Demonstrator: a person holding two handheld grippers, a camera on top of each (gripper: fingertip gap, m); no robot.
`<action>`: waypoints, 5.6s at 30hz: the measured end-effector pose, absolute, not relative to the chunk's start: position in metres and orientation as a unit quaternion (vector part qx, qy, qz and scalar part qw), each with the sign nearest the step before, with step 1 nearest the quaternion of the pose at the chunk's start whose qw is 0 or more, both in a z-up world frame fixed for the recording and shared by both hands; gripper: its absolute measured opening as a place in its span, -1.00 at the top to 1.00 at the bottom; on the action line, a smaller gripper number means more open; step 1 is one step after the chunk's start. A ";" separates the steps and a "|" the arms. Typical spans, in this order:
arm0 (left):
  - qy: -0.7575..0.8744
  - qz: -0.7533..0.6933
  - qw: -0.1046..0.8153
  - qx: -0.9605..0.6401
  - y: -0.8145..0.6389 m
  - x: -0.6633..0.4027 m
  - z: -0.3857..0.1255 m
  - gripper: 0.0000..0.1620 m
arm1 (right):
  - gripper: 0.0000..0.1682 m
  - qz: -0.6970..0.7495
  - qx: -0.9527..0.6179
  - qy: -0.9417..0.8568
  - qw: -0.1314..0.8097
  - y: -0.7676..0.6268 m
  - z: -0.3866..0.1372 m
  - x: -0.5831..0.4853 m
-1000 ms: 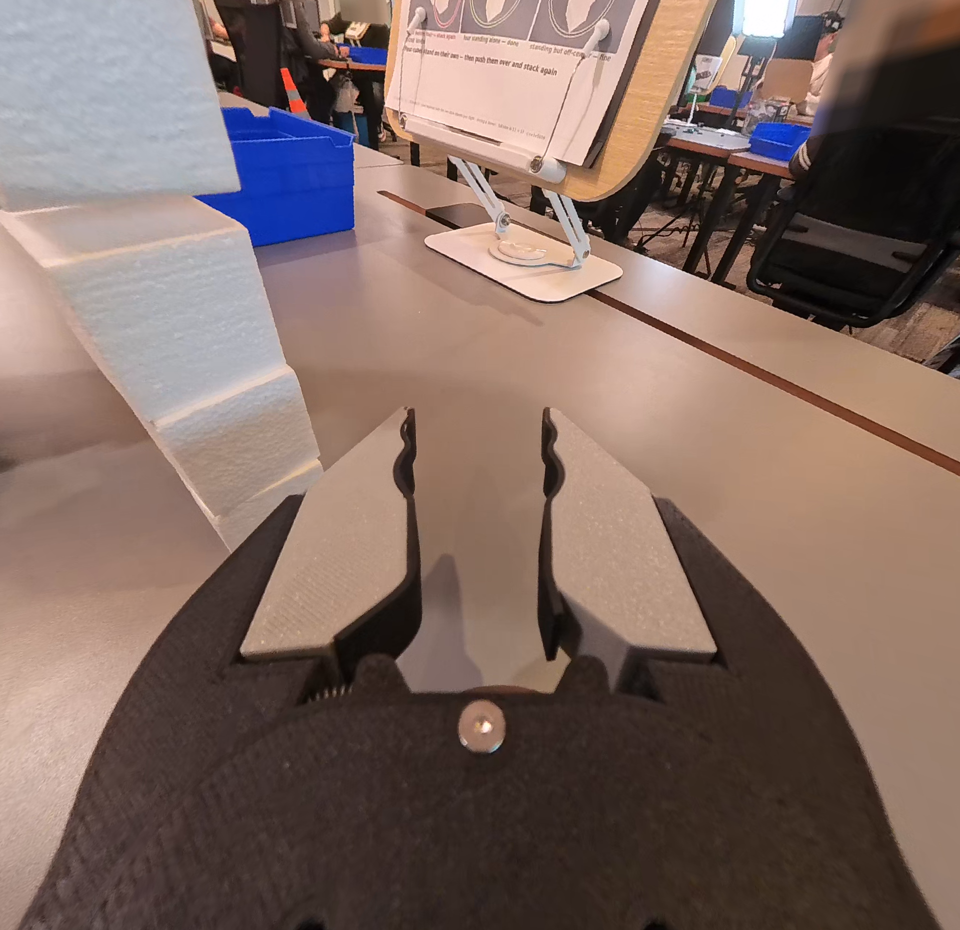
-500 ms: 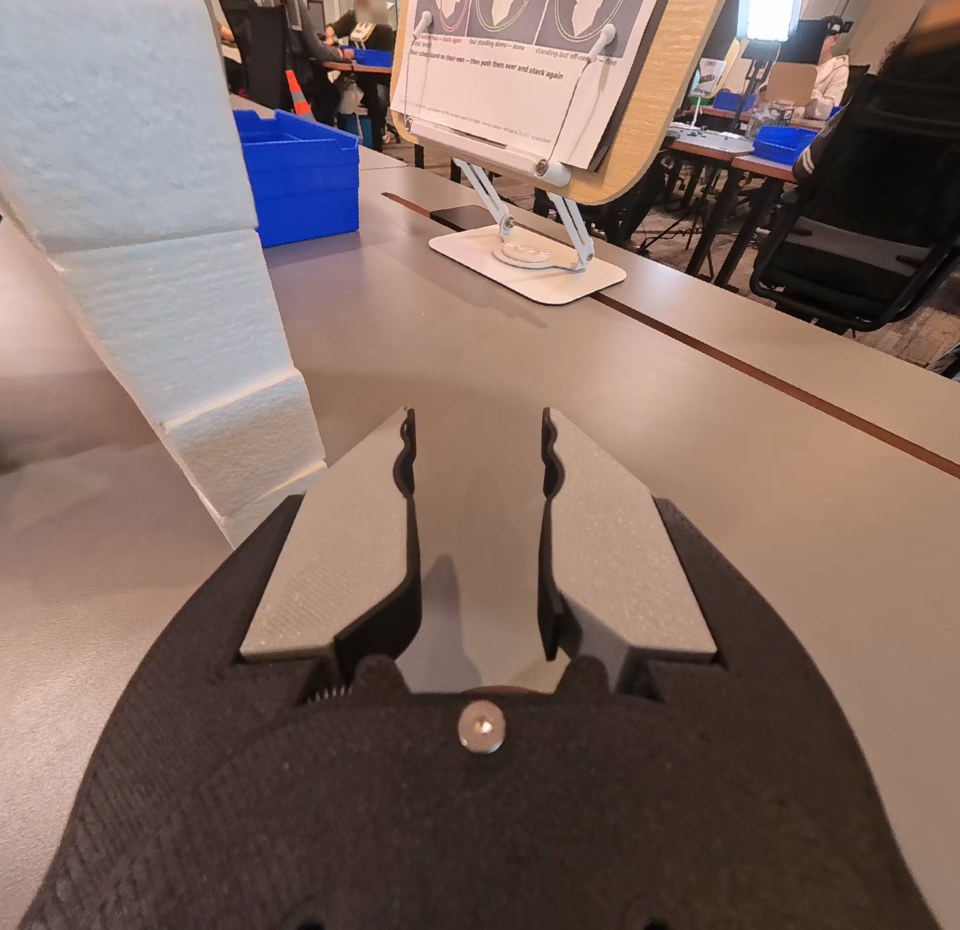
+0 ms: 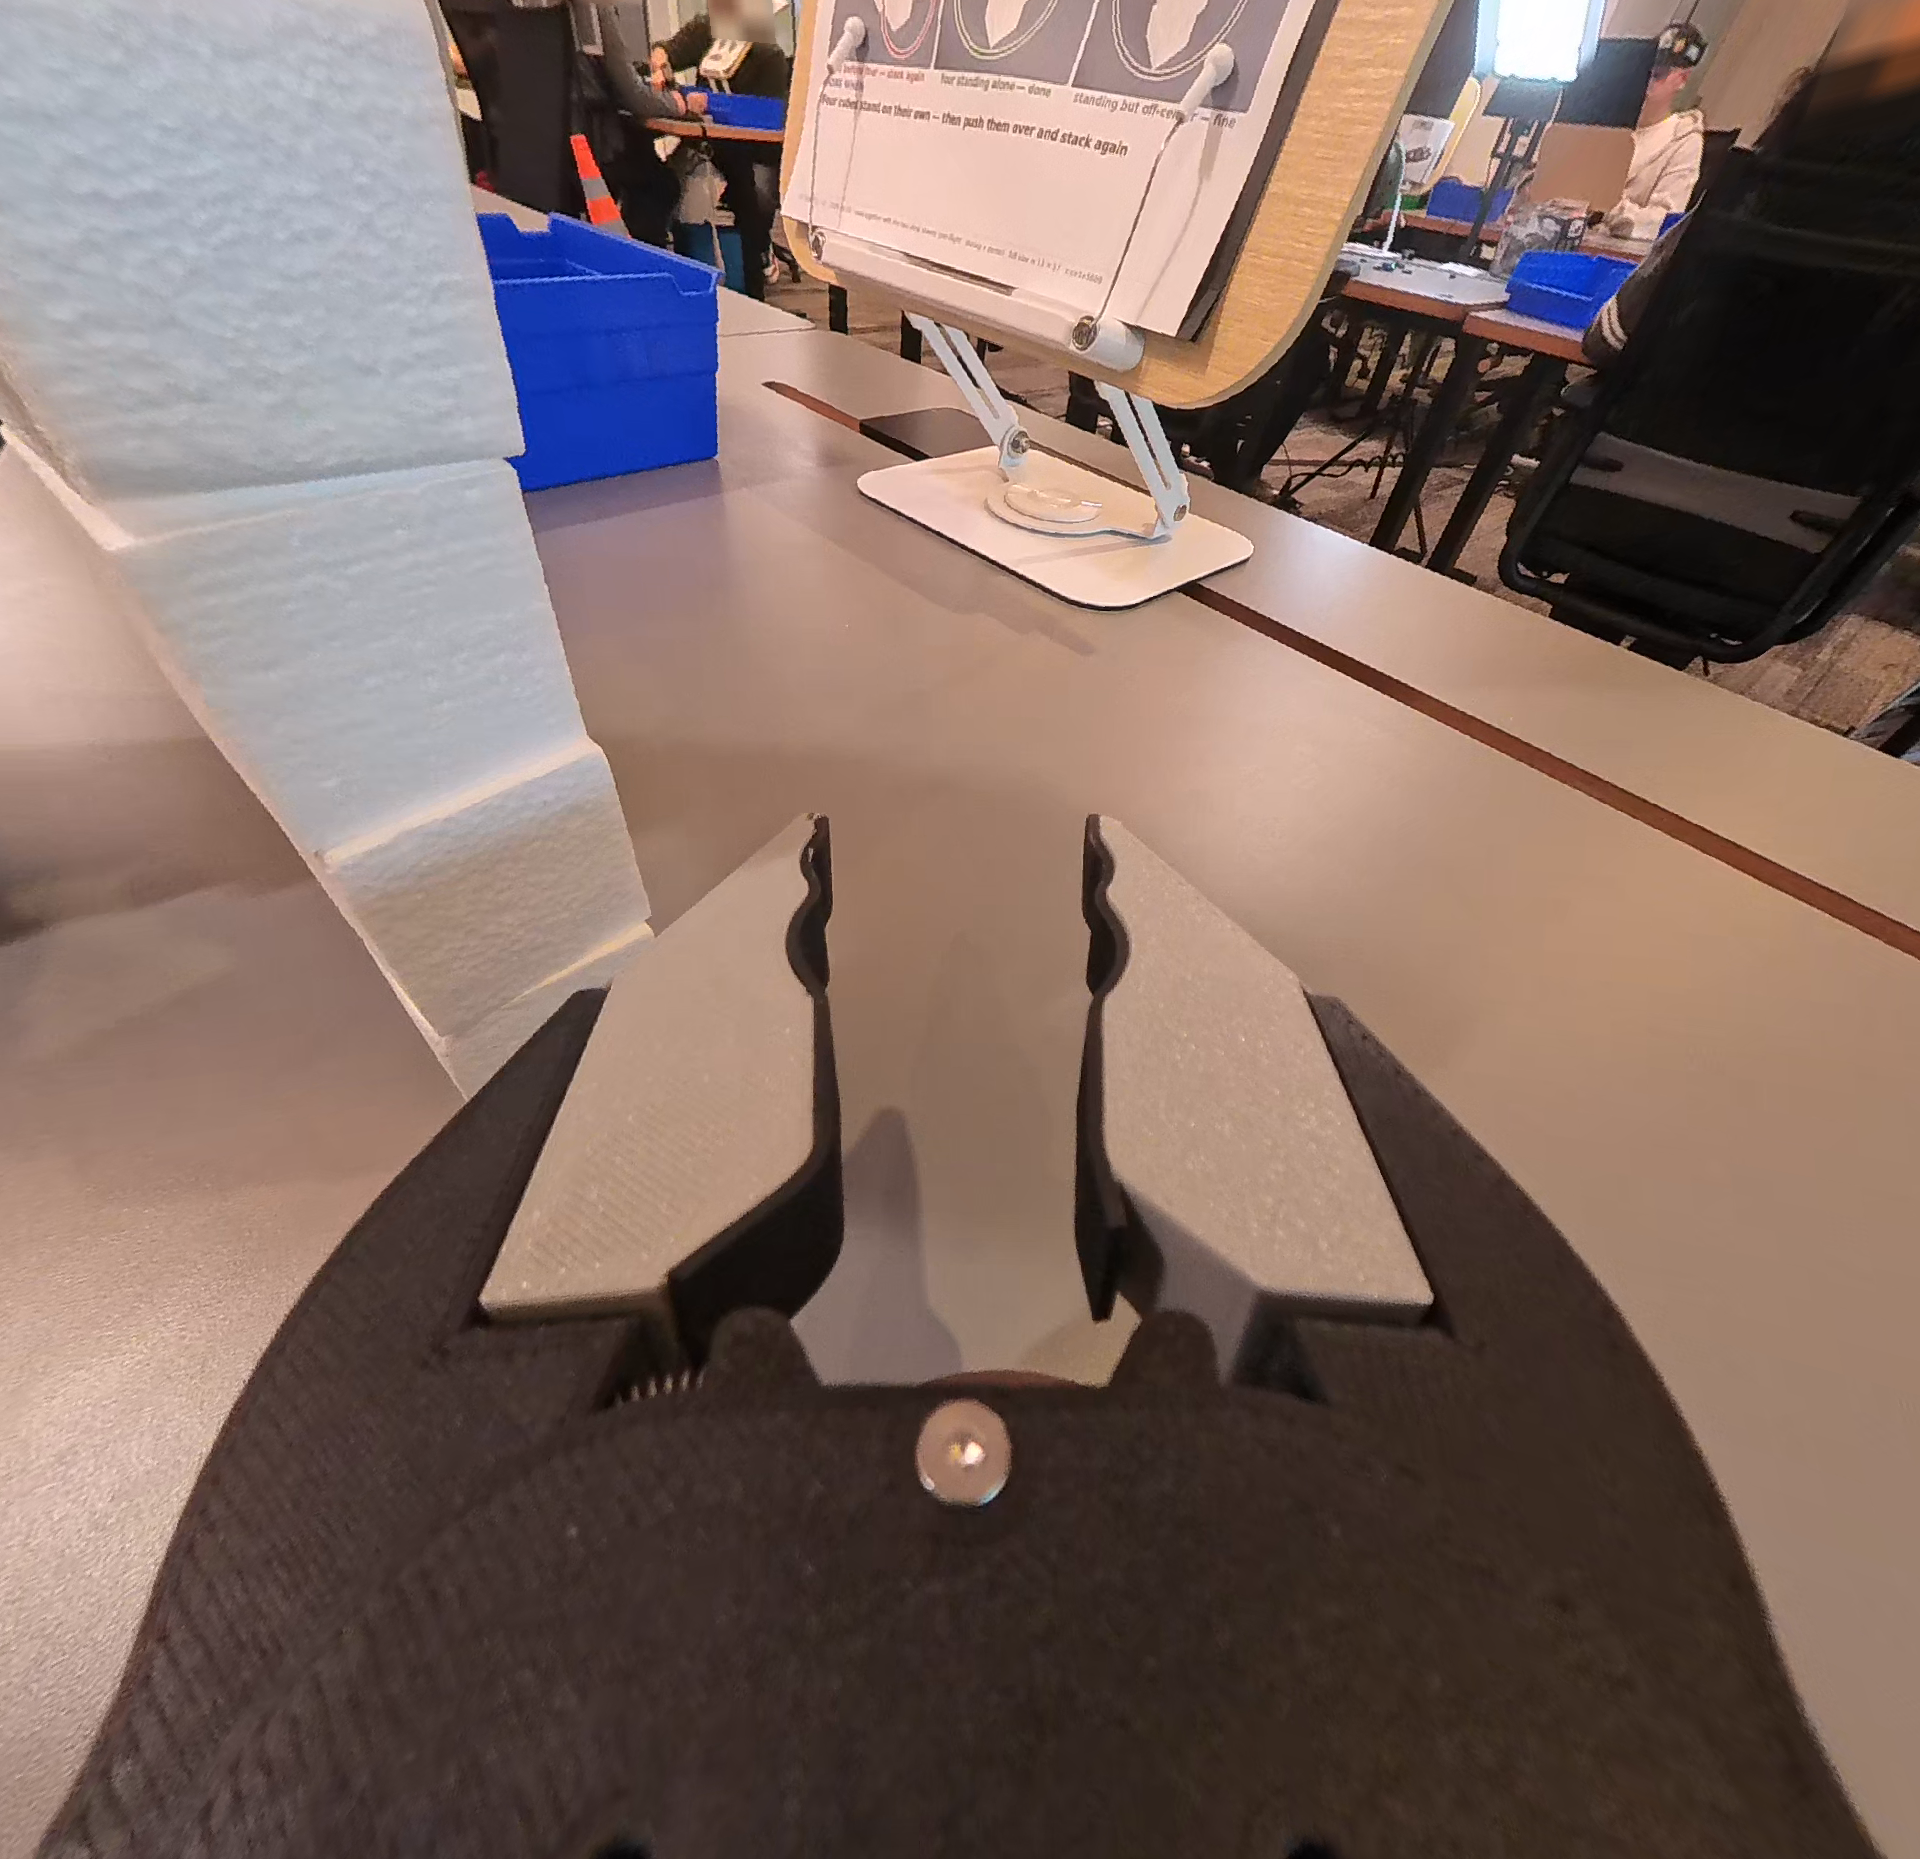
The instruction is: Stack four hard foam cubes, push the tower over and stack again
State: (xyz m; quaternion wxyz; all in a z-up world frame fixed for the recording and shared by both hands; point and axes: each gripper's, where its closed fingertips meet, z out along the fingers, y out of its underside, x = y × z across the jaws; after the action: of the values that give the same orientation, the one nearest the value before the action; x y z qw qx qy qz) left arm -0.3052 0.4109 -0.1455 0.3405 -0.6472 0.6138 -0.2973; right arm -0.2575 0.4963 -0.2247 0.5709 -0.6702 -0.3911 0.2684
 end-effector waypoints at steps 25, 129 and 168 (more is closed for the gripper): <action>0.605 -0.296 0.348 -0.652 0.414 -0.303 -0.148 0.05 | 0.45 0.269 -0.670 -0.392 0.570 0.496 -0.225 -0.258; 0.140 -0.137 0.391 -0.899 0.382 -0.514 -0.315 0.68 | 1.00 0.110 -0.693 -0.489 0.518 0.441 -0.273 -0.421; 0.413 -0.171 0.376 -0.812 0.410 -0.413 -0.306 0.29 | 0.79 0.230 -0.690 -0.428 0.536 0.470 -0.248 -0.305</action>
State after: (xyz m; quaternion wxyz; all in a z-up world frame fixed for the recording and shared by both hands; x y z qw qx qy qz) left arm -0.4129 0.4101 -0.3062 0.3758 -0.8119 0.4128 -0.1708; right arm -0.3052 0.4703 -0.2476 0.5364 -0.6900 -0.4281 0.2299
